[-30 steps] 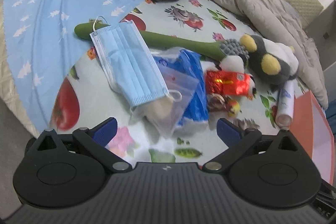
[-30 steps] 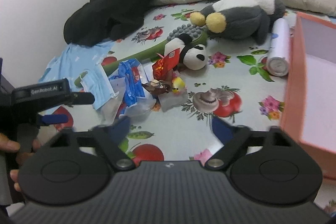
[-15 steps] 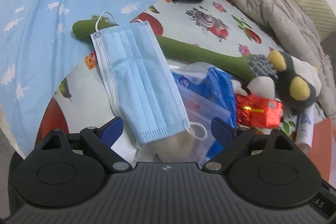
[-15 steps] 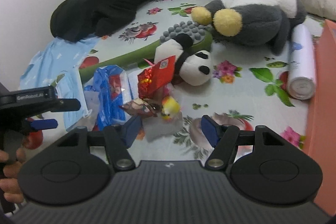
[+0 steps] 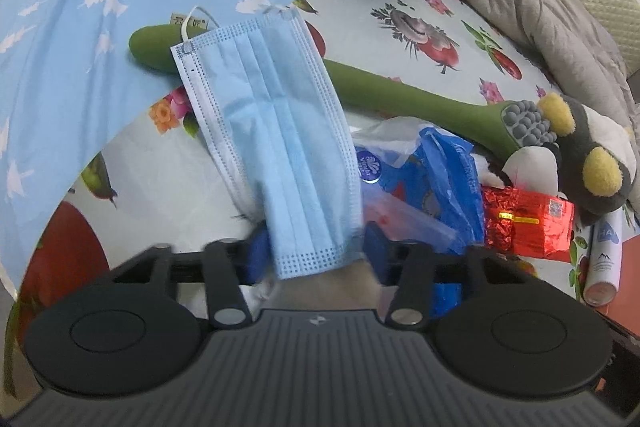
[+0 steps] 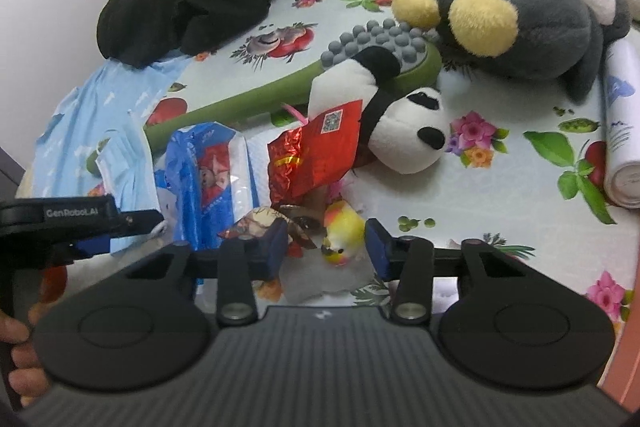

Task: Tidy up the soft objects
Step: 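Grasp the blue face mask with the left gripper while the right gripper grasps the yellow feathered bird, then carry the mask with the left gripper while the right gripper carries the bird toward the pink box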

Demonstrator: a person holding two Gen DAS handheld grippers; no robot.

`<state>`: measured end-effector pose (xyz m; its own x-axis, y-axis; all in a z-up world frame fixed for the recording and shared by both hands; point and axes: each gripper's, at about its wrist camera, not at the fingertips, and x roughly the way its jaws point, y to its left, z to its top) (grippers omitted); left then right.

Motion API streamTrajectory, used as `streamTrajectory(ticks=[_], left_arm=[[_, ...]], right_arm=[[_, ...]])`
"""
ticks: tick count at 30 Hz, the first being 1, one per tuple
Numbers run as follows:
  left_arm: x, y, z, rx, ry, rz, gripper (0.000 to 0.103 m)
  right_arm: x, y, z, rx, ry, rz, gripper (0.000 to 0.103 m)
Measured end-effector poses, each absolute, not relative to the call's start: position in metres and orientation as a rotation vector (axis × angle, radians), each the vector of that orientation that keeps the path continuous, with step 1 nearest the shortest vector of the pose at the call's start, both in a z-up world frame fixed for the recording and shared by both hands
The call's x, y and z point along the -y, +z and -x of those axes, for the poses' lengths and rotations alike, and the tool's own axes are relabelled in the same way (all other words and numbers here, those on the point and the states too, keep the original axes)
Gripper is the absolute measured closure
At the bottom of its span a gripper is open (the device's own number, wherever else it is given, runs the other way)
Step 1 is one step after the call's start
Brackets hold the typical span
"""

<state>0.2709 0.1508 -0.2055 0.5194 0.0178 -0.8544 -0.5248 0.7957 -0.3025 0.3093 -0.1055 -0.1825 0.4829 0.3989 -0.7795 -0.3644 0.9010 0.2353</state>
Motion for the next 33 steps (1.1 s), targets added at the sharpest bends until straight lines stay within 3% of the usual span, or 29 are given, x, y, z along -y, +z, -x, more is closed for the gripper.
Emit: streamTrajectory(ticks=[3, 7, 12, 13, 21, 26, 28, 29, 33], left_arm=[[-0.153, -0.204, -0.268, -0.977, 0.352, 0.596, 0.077], [-0.155, -0.196, -0.261, -0.957, 0.35, 0.602, 0.09], [-0.153, -0.18, -0.248, -0.917, 0.338, 0.6, 0.091], [-0.152, -0.176, -0.246, -0.91, 0.333, 0.598, 0.091], [-0.132, -0.154, -0.219, -0.879, 0.266, 0.569, 0.091], [-0.121, -0.152, -0.206, -0.89, 0.235, 0.545, 0.091], [-0.119, -0.154, -0.203, -0.9, 0.227, 0.544, 0.091], [-0.118, -0.155, -0.203, -0.905, 0.224, 0.544, 0.091], [-0.116, -0.158, -0.204, -0.919, 0.217, 0.54, 0.091]], right_arm=[[0.106, -0.181, -0.31, -0.951, 0.467, -0.031, 0.076], [0.111, -0.178, -0.308, -0.953, 0.466, -0.036, 0.079], [0.117, -0.17, -0.299, -0.936, 0.458, -0.031, 0.086], [0.118, -0.168, -0.296, -0.933, 0.457, -0.03, 0.097], [0.132, -0.156, -0.273, -0.931, 0.43, -0.047, 0.097], [0.141, -0.153, -0.276, -0.917, 0.414, -0.079, 0.088], [0.142, -0.155, -0.283, -0.933, 0.416, -0.097, 0.054], [0.142, -0.156, -0.285, -0.932, 0.416, -0.103, 0.051], [0.134, -0.163, -0.293, -0.918, 0.435, -0.095, 0.052]])
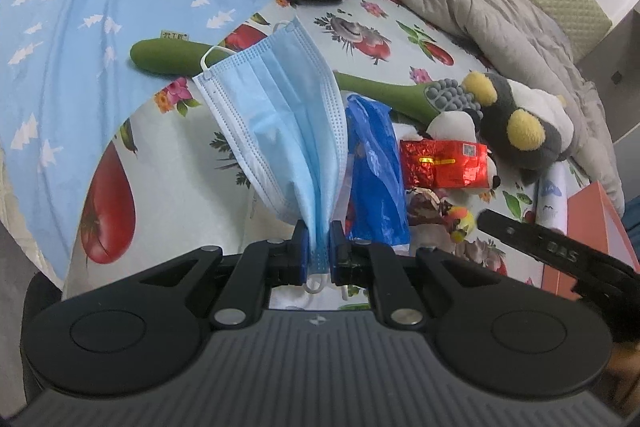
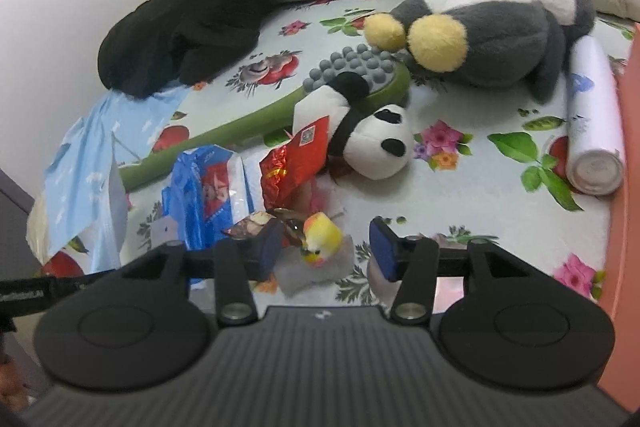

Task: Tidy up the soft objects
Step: 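Carry the mask with the left gripper while the right gripper carries the bird toward the pink box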

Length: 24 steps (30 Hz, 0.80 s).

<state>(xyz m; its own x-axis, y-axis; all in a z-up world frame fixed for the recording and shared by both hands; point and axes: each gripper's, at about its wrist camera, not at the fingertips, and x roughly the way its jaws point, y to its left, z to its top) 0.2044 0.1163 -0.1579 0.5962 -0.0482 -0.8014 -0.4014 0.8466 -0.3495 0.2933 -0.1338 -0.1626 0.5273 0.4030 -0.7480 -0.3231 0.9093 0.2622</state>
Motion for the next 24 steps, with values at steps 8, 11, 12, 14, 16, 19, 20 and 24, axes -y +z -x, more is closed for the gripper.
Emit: streamTrajectory(ticks=[8, 11, 12, 14, 16, 19, 20, 24], left_arm=[[-0.117, -0.165, -0.213, -0.946, 0.206, 0.539, 0.091], [-0.116, -0.162, -0.213, -0.941, 0.199, 0.536, 0.091], [-0.115, -0.161, -0.212, -0.938, 0.196, 0.536, 0.091], [-0.112, -0.157, -0.209, -0.929, 0.185, 0.531, 0.091], [-0.107, -0.15, -0.205, -0.915, 0.172, 0.524, 0.091], [-0.1, -0.139, -0.196, -0.89, 0.153, 0.512, 0.091], [-0.097, -0.135, -0.192, -0.883, 0.147, 0.509, 0.091], [-0.085, -0.121, -0.177, -0.858, 0.115, 0.497, 0.091]], right_arm=[[0.116, -0.19, -0.309, -0.988, 0.45, -0.037, 0.073], [0.117, -0.187, -0.305, -0.973, 0.449, -0.023, 0.075], [0.119, -0.184, -0.302, -0.966, 0.45, -0.025, 0.075], [0.123, -0.177, -0.297, -0.954, 0.447, -0.032, 0.075], [0.127, -0.17, -0.289, -0.941, 0.439, -0.031, 0.075], [0.132, -0.157, -0.272, -0.916, 0.419, -0.015, 0.076], [0.135, -0.153, -0.266, -0.907, 0.411, -0.017, 0.076], [0.149, -0.135, -0.242, -0.866, 0.38, -0.031, 0.076]])
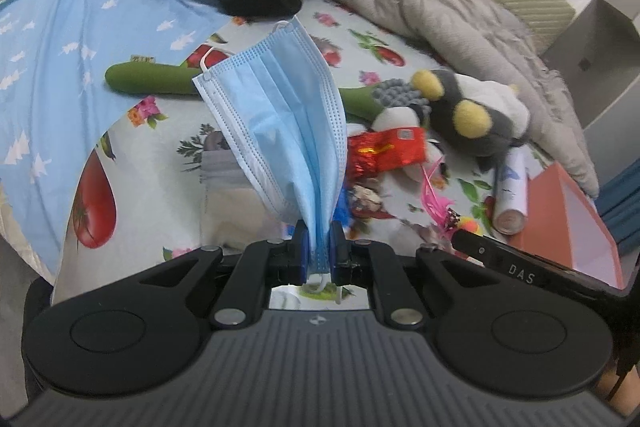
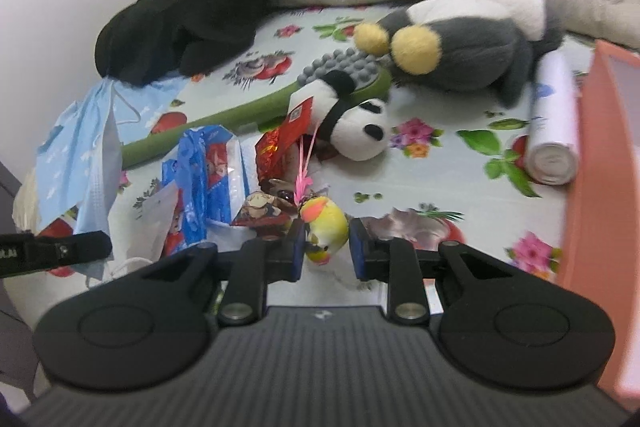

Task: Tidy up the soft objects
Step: 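Carry the mask with the left gripper while the right gripper carries the bird toward the pink box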

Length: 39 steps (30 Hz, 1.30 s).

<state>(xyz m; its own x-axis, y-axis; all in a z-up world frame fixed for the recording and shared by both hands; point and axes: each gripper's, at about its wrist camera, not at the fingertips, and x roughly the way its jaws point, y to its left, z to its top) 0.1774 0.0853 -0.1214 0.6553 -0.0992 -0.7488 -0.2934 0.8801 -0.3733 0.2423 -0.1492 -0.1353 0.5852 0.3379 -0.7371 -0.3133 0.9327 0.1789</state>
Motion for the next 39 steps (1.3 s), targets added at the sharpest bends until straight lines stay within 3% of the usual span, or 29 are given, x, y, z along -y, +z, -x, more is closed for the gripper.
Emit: streamTrajectory(ticks=[14, 39], left_arm=[[-0.028, -0.084, -0.126, -0.812, -0.027, 0.439, 0.091], [0.104, -0.051, -0.103, -0.796, -0.394, 0.308, 0.091]], right_arm=[[0.197, -0.085, -0.163, -0.755, 0.308, -0.075, 0.076], [0.297, -0.028, -0.052, -0.607, 0.066, -0.152, 0.076]])
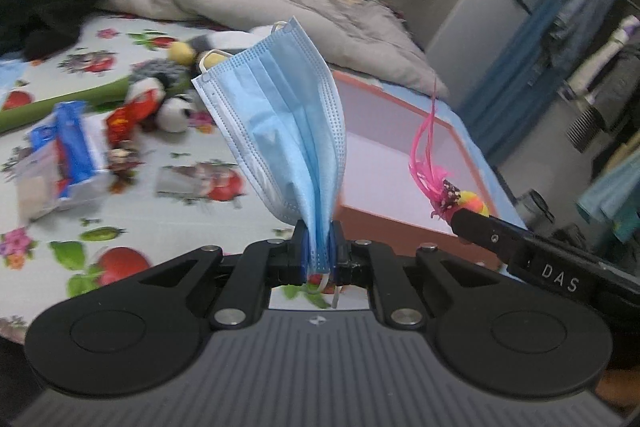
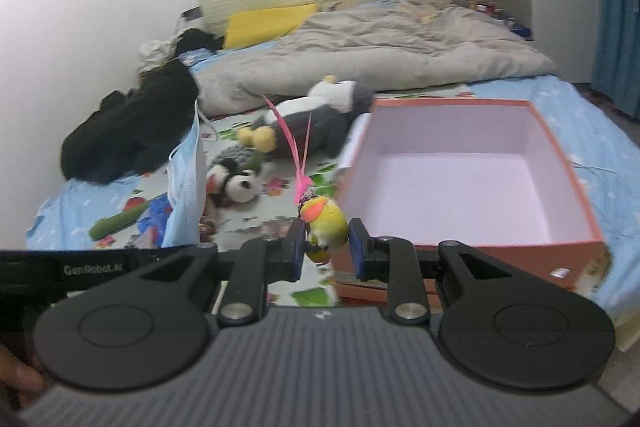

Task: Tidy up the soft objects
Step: 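Carry the mask with the left gripper while the right gripper carries the bird toward the pink box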

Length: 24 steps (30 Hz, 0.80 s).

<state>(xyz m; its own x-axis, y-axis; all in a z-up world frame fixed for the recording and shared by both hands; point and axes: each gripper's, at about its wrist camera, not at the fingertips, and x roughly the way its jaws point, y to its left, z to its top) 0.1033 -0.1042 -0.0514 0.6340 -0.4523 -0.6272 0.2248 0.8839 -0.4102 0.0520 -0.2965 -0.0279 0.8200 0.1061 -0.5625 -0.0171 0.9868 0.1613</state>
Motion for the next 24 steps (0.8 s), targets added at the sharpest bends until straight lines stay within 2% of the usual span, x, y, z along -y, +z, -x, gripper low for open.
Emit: streamTrajectory(ticks=[9, 16, 24], left_arm=[[0.163, -0.046, -0.128, -0.823, -0.501, 0.23, 0.091], [0.203, -0.04, -0.171, -0.836, -0.548, 0.181, 0.091], [0.252, -0.058, -0.225, -0.895, -0.577, 0.13, 0.091]], right_arm=[[0.341, -0.026, -0.037, -0.584, -0.06, -0.206, 0.076], [0.366, -0.029, -0.061, -0.589, -0.09, -0.234, 0.076], [0.399, -0.041, -0.106, -0.629, -0.106, -0.246, 0.076]])
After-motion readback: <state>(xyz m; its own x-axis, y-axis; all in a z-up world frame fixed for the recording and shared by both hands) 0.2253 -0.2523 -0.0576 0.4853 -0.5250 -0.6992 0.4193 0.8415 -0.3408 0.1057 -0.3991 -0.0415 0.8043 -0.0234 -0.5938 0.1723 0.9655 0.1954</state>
